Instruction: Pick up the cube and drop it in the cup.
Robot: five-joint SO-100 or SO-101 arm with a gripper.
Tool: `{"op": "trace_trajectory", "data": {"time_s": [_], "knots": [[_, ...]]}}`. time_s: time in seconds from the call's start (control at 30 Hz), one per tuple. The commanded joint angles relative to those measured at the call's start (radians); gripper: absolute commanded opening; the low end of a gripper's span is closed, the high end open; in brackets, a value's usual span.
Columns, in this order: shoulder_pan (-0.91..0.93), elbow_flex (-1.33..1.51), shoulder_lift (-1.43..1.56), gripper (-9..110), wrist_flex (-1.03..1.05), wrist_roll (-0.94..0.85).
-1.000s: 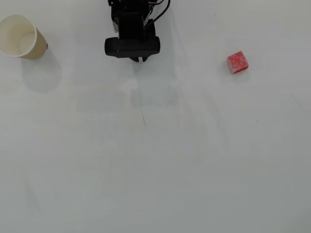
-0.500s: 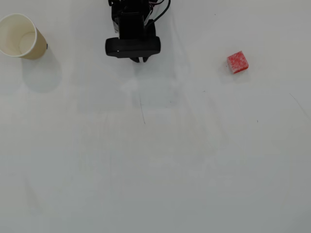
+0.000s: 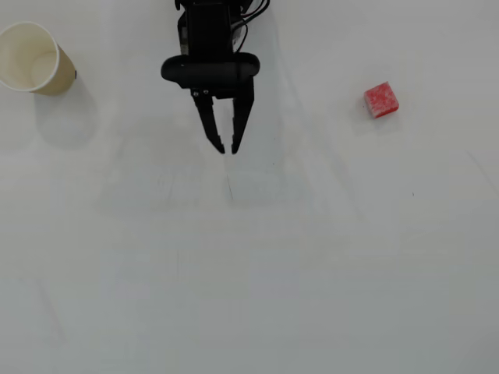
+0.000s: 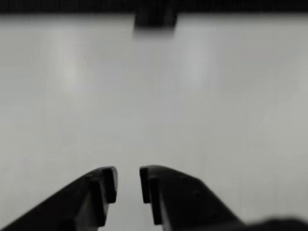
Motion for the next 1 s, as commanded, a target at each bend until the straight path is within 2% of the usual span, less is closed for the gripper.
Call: {"op": "trace_trajectory", "data": {"time_s": [0.0,0.3,0.97], "knots": [[0.009,0.035,0.043,3,-0.114,-0.008],[-0.018,0.035,0.043,3,-0.13,-0.009],[-0.471,0.035,0.043,3,-0.066,-0.009]]}}
